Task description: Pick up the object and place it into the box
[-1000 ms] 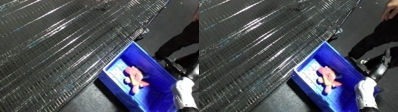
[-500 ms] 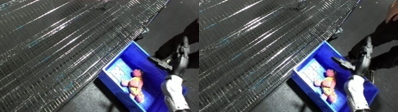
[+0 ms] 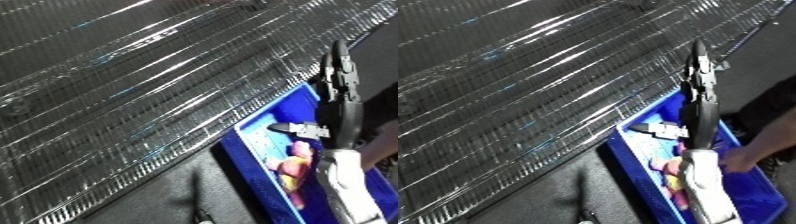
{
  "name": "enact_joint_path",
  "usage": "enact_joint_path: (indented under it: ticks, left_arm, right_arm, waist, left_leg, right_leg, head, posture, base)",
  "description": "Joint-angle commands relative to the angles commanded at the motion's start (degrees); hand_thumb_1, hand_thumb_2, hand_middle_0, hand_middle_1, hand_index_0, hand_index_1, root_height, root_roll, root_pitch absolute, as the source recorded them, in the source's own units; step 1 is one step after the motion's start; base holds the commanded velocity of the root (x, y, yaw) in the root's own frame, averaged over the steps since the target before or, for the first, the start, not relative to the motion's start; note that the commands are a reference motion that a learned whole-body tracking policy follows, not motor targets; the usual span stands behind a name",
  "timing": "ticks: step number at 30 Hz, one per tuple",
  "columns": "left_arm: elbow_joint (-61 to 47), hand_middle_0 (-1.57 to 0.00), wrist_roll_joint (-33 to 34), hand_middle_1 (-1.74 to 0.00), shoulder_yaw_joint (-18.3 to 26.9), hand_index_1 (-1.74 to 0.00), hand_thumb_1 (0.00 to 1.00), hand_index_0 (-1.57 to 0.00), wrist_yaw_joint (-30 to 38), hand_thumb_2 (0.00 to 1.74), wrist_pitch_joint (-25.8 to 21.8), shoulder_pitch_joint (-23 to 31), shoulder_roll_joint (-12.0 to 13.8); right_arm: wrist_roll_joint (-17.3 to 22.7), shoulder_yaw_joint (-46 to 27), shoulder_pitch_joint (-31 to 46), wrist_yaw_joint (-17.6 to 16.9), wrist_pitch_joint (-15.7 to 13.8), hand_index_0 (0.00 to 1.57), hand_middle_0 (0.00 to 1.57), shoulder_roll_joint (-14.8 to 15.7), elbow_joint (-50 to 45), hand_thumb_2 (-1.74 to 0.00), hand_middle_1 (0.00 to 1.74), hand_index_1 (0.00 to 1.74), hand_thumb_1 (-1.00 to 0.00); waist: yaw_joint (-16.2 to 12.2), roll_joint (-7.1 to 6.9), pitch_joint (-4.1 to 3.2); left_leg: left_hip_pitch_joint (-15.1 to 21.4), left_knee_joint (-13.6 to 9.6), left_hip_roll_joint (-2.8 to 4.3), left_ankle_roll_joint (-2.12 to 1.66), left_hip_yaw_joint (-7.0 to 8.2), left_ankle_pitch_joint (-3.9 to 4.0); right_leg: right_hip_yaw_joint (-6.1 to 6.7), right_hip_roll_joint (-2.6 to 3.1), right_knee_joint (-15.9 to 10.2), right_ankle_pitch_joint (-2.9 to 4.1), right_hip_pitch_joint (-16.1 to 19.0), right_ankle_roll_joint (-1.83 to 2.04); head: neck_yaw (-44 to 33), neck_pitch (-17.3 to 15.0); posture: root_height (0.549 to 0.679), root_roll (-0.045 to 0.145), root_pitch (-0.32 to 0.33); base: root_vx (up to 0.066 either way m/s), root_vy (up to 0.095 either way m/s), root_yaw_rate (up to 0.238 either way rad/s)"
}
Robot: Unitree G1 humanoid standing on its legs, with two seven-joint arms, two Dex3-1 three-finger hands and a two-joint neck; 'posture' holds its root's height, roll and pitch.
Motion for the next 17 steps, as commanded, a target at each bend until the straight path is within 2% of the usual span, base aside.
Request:
enact_joint_path:
  ticks: [5, 10, 15, 17]
  left_arm:
    - [-1.2, -1.57, 0.1, -1.74, 0.6, -1.74, 1.00, -1.57, 0.4, 1.74, 0.5, 0.0, 0.2]
    - [-1.7, -1.57, -0.3, -1.74, 0.9, -1.74, 1.00, -1.57, 1.2, 1.74, 0.7, -0.2, 0.0]
    - [-1.8, -1.57, -0.6, -1.74, 1.1, -1.74, 1.00, -1.57, 1.6, 1.74, 0.9, -0.4, -0.3]
    - [-2.0, -1.57, -0.7, -1.74, 1.2, -1.74, 1.00, -1.57, 1.7, 1.74, 1.1, -0.3, -0.4]
  right_arm:
    - [-0.7, 6.4, -2.8, 2.5, 2.2, 0.00, 0.00, 0.4, 0.5, 0.00, 0.00, 0.00, 0.00]
    - [-0.3, 11.3, -6.6, 3.4, 3.4, 0.00, 0.00, 0.5, 2.6, 0.00, 0.00, 0.00, 0.00]
    - [0.1, 15.0, -9.6, 4.2, 4.3, 0.00, 0.00, 0.7, 4.4, 0.00, 0.00, 0.00, 0.00]
    - [-0.1, 16.0, -10.4, 4.3, 4.6, 0.00, 0.00, 0.8, 5.1, 0.00, 0.00, 0.00, 0.00]
  waist:
    - [3.0, -0.81, 0.15]
    - [5.5, -1.37, 0.07]
    - [7.6, -1.74, 0.31]
    - [8.2, -1.83, 0.45]
  left_leg:
    - [-1.3, 0.2, -0.11, 0.02, -1.71, 0.58]
    - [-2.2, 0.1, -0.39, -0.07, -3.10, 1.09]
    - [-2.8, 0.0, -0.56, -0.20, -4.13, 1.56]
    - [-3.0, 0.0, -0.61, -0.22, -4.45, 1.69]
  right_leg:
    - [-0.92, -0.13, 0.6, -0.19, -0.1, -0.03]
    - [-1.77, -0.36, 1.1, -0.43, -0.1, -0.13]
    - [-2.46, -0.57, 1.7, -0.70, 0.0, -0.25]
    - [-2.67, -0.61, 1.9, -0.82, -0.1, -0.27]
  head:
    - [-5.8, -1.3]
    - [-9.2, -1.6]
    - [-11.5, -0.8]
    - [-12.2, 0.6]
  posture:
    - [0.633, 0.068, -0.096]
    - [0.632, 0.065, -0.100]
    - [0.631, 0.063, -0.104]
    - [0.631, 0.062, -0.105]
  base:
    - [-0.028, -0.040, 0.219]
    - [-0.014, -0.032, 0.221]
    - [-0.008, -0.024, 0.182]
    - [-0.002, -0.020, 0.130]
